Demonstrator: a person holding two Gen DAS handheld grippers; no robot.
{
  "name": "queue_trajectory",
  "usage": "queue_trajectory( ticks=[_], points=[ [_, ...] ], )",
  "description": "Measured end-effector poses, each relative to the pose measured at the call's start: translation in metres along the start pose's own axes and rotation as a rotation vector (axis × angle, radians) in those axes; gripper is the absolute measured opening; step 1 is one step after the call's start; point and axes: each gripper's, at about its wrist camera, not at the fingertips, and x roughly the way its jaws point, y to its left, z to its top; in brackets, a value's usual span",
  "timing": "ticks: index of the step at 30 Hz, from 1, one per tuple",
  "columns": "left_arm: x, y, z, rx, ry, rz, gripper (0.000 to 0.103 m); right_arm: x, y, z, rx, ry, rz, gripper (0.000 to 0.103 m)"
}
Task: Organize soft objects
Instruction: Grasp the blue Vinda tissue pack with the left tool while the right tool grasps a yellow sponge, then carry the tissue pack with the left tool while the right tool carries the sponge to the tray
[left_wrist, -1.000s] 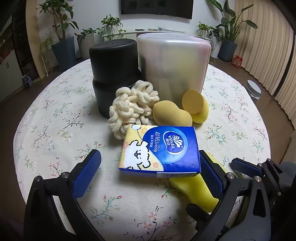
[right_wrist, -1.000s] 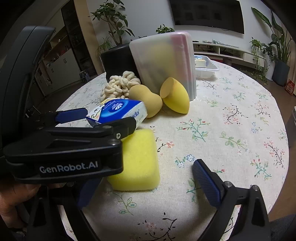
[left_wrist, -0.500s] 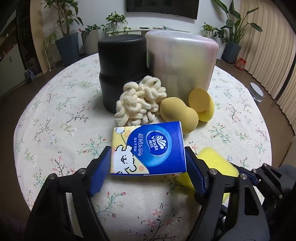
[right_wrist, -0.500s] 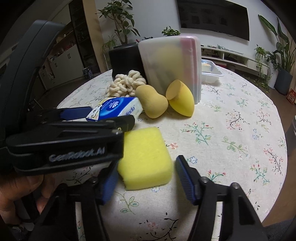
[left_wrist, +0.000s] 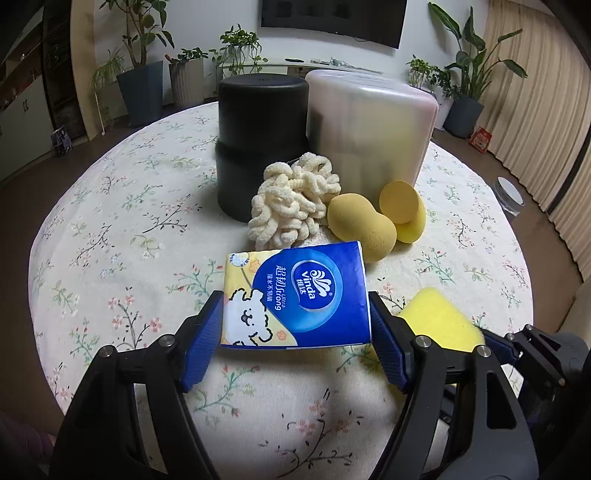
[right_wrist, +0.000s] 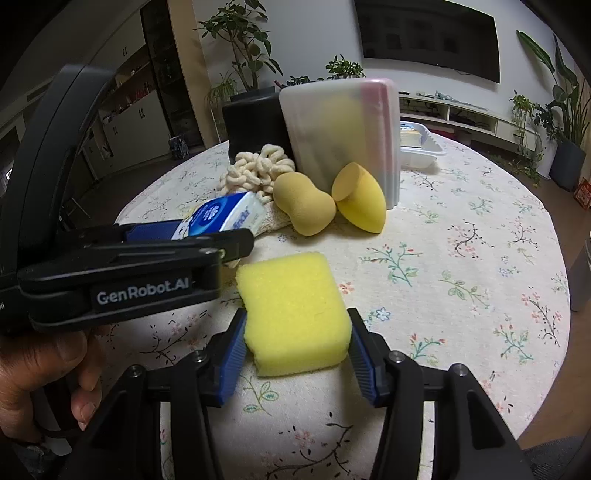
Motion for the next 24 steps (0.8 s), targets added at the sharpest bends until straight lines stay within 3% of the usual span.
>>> queue_trajectory(
  ticks=[15, 24],
  points=[
    [-0.021, 0.006, -0.009, -0.020, -0.015, 0.008, 0.072, -0.023, -0.012, -0.002, 0.032, -0.016, -0.022, 0.054],
    [-0.047, 0.025, -0.008, -0.044, -0.043, 0.023, 0.072, -0.056, -0.035, 0.006, 0.079, -0.060, -0.055, 0.054]
  ],
)
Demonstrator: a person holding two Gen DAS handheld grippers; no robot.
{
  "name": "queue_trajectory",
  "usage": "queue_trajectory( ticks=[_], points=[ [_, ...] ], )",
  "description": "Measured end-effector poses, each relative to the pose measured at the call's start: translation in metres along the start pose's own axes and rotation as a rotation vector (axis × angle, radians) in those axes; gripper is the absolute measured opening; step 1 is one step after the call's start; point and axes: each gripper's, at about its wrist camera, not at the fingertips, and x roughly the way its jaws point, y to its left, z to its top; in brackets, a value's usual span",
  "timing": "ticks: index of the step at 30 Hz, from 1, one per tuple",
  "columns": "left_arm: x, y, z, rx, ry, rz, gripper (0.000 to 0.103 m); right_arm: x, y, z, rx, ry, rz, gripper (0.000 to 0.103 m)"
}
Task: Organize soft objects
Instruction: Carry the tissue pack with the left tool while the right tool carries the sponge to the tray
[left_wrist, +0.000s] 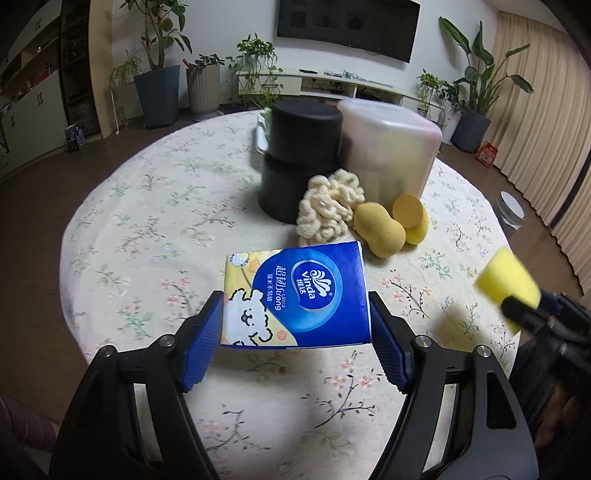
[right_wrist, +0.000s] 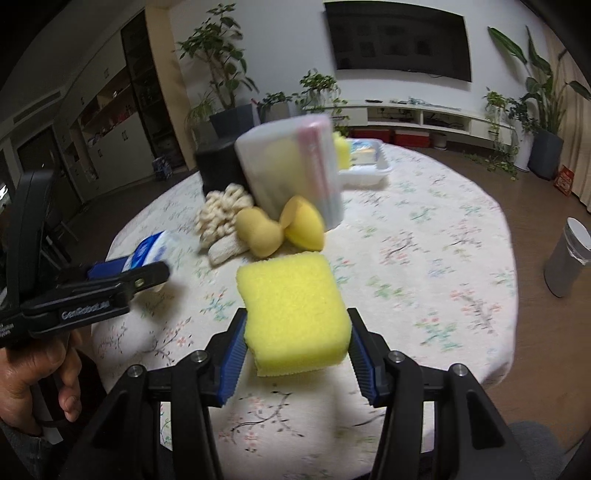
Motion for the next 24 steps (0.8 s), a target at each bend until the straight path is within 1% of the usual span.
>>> queue_trajectory(
  ticks=[7, 11, 16, 24],
  points=[
    [-0.019, 0.016, 0.017, -0.013, -0.037, 0.001, 0.072, -0.026, -0.035, 0.026, 0.049, -0.060, -0.051, 0.054],
    [-0.028, 0.024, 0.032, -0.020, -0.060, -0.003, 0.072, -0.036, -0.054, 0.044, 0.060, -0.087, -0.079, 0.054],
    [-0.029, 0.034, 0.053, -0.025, -0.076, -0.003, 0.072, -0.036, -0.074, 0.069, 0.057, -0.103, -0.102, 0.054],
    [-0.022, 0.055, 0.091, -0.032, -0.094, 0.011, 0.072, -0.026, -0.092, 0.118, 0.018, -0.128, -0.128, 0.054]
  ],
)
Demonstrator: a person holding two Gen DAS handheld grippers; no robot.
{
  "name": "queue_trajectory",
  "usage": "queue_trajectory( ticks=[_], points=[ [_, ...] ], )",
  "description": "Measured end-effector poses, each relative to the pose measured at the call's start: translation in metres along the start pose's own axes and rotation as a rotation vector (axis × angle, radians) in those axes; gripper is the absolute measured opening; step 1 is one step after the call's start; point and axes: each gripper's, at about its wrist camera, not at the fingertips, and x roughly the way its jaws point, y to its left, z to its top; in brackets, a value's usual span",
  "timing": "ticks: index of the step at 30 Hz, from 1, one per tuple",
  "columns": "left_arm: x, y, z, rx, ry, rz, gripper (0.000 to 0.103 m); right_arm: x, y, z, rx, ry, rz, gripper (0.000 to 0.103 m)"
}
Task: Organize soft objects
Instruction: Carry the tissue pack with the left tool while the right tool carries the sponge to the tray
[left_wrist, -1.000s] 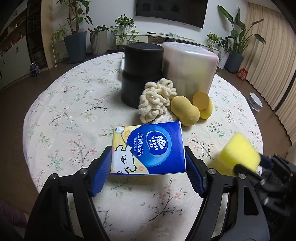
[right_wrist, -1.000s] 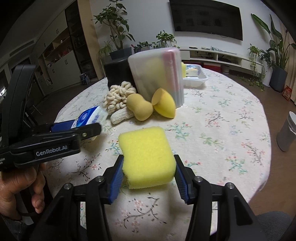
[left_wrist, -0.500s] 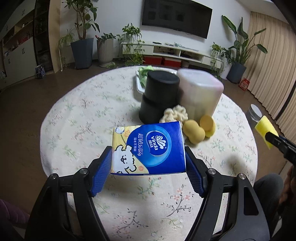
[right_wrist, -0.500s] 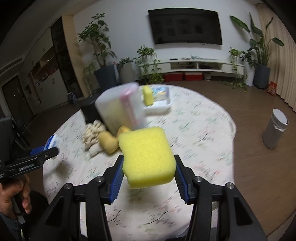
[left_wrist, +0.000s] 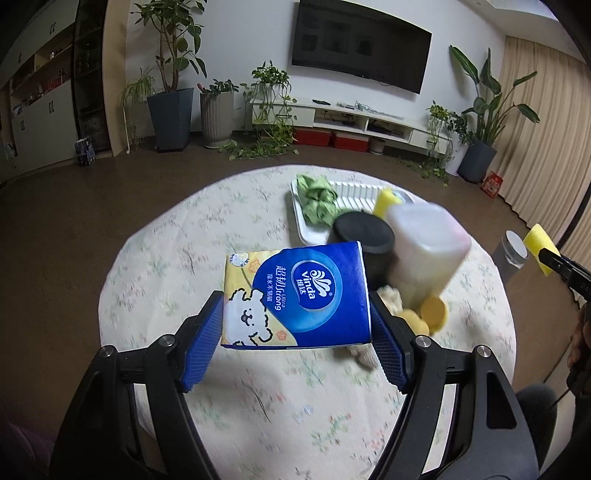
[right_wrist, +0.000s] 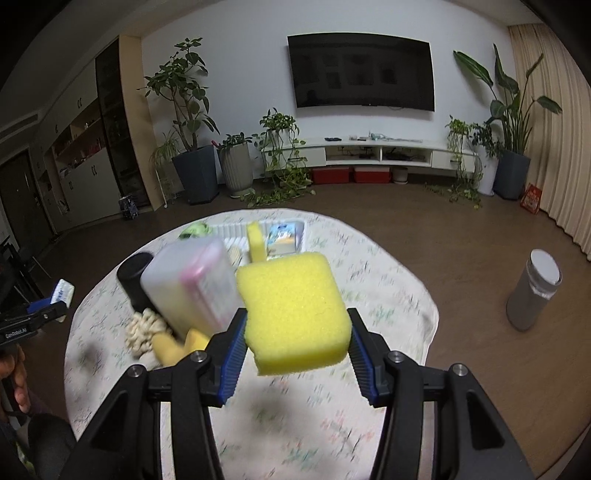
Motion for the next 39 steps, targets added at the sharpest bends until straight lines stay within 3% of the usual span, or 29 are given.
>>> queue_trajectory(
  ticks=[7, 19, 30, 39],
  points=[
    [0.027, 0.004, 0.053, 0.059, -0.007, -0.005, 0.072, 0.033, -0.005, 0.038, -0.055, 0.008, -0.026, 0.054],
    [0.129, -0.014, 0.127, 0.171, 0.103, -0.109, 0.072, 0.128, -0.001, 0.088, -0.127, 0.095, 0.002, 0.054],
    [0.198, -0.043, 0.158, 0.304, 0.184, -0.189, 0.072, 0.208, 0.014, 0.103, -0.212, 0.184, 0.063, 0.054],
    [0.239, -0.069, 0.154, 0.417, 0.253, -0.213, 0.072, 0.244, 0.017, 0.089, -0.232, 0.250, 0.068, 0.054]
  ],
)
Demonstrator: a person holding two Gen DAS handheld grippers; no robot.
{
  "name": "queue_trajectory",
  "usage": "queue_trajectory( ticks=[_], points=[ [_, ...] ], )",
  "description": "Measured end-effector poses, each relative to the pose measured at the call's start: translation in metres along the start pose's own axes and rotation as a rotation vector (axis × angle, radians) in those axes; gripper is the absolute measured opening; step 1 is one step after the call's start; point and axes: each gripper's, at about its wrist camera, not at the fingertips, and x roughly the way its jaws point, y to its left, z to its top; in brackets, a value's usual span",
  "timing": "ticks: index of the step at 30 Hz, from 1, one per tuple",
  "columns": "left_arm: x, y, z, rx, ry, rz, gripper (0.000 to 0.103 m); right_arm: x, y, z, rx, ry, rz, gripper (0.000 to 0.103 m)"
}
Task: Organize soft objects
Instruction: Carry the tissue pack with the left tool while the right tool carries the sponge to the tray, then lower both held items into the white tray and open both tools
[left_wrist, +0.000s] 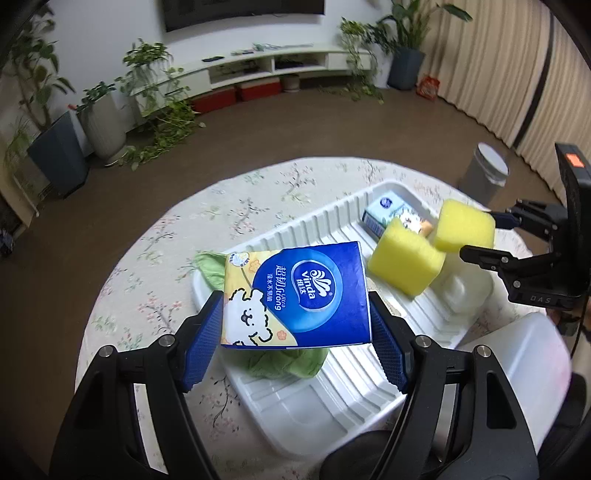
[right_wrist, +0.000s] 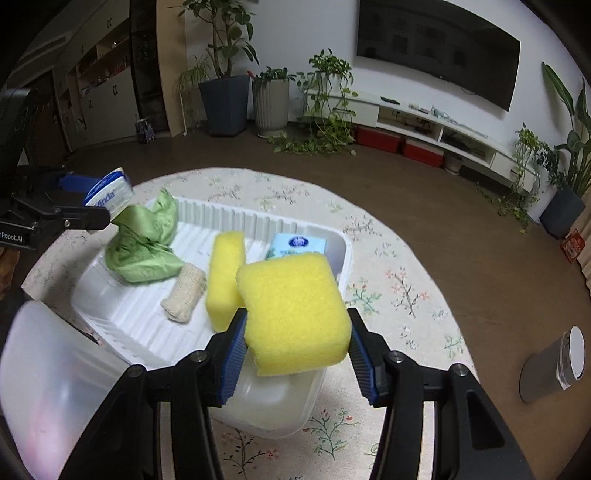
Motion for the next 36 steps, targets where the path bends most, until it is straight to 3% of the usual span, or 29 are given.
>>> queue_trajectory(
  ticks=[24, 27, 31, 36],
  points=[
    [0.042, -0.022, 0.005, 0.131, 0.068, 0.023, 0.074, 0.035, 0.027, -0.015, -0.124, 0.052, -0.014, 0.055],
    [0.039, -0.020, 0.006, 0.117, 0.066, 0.016, 0.076, 0.031, 0.027, -0.015, -0.126, 0.044, -0.016, 0.059],
    [0.034, -0.019, 0.006, 0.108, 0.050, 0.008, 0.084, 0.024, 0.026, -0.012, -0.129, 0.025, -0.034, 0.072],
    [0.024, -0.016, 0.006, 0.090, 0.029, 0.020, 0.085, 0.015, 0.023, -0.012, -0.140, 0.000, -0.061, 0.077]
  ],
)
